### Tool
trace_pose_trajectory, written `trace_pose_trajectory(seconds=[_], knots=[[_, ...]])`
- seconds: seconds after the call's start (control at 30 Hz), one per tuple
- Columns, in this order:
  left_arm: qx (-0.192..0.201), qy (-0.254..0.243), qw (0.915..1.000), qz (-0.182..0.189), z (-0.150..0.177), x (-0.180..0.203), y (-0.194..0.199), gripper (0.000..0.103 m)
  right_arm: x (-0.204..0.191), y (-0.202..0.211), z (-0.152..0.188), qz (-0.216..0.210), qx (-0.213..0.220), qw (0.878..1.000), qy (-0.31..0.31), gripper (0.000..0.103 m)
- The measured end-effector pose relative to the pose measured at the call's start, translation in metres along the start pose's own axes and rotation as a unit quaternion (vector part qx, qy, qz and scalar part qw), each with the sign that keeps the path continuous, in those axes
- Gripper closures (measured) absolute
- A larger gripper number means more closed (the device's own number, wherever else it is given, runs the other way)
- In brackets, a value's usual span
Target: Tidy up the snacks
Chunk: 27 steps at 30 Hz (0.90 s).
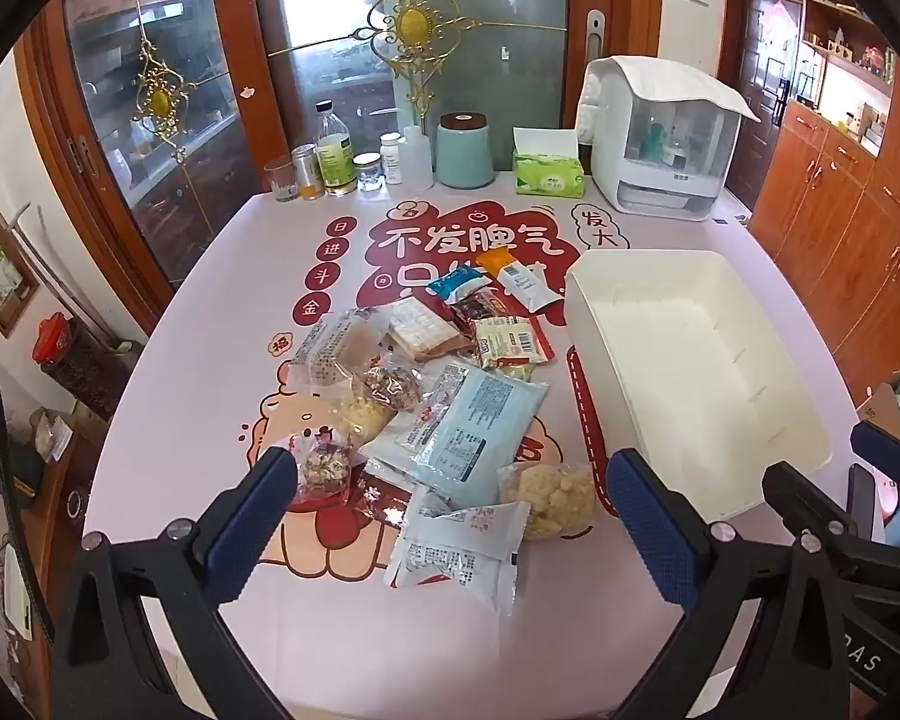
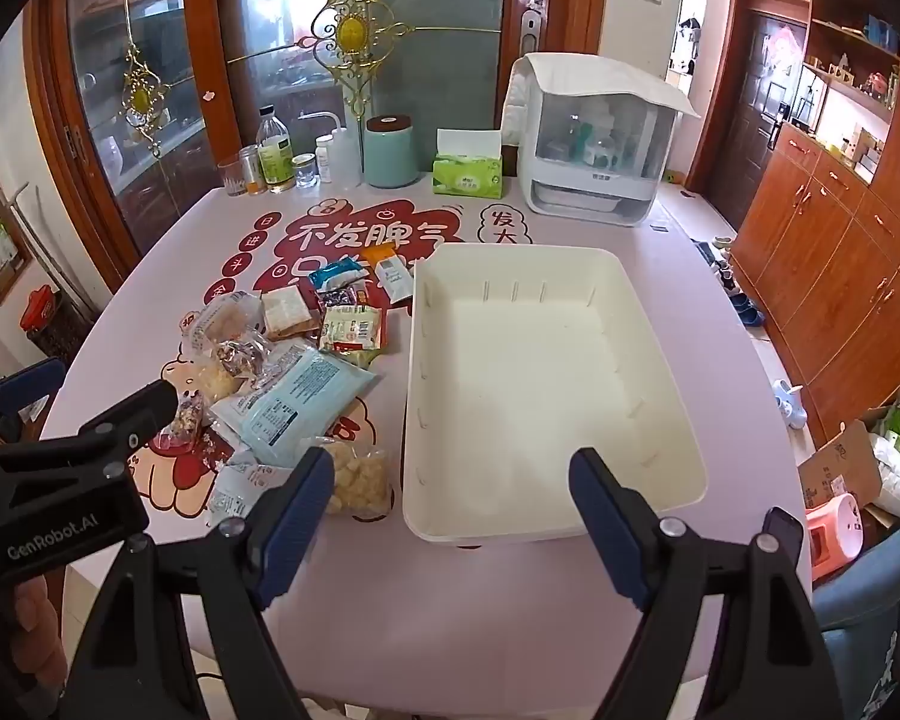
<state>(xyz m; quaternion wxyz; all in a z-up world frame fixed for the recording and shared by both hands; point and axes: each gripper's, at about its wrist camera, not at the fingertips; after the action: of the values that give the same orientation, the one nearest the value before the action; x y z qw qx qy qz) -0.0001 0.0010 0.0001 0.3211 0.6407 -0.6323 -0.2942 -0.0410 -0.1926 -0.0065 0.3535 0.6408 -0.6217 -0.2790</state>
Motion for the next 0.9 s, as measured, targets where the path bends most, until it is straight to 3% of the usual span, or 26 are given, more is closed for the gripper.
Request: trace_pose_trajectory(seconds=[0.9], knots=[[-0.003, -0.021, 0.9996, 0.020, 0.0049, 0.0067, 0.0021, 0.001, 0.0021, -0.0049, 0.0034, 0.007, -0.018, 1.000, -0.016, 0.022]])
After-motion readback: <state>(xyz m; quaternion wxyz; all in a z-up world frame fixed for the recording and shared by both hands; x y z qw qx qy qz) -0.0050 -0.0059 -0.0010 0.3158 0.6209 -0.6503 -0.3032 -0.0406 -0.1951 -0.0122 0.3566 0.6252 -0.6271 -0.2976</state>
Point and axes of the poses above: each gripper's, at about its wrist camera, not at the fingertips, and y roughly against the way its jaws point, x to its right, z to its underside, and after that the axes turned 5 degrees about y, right-handed
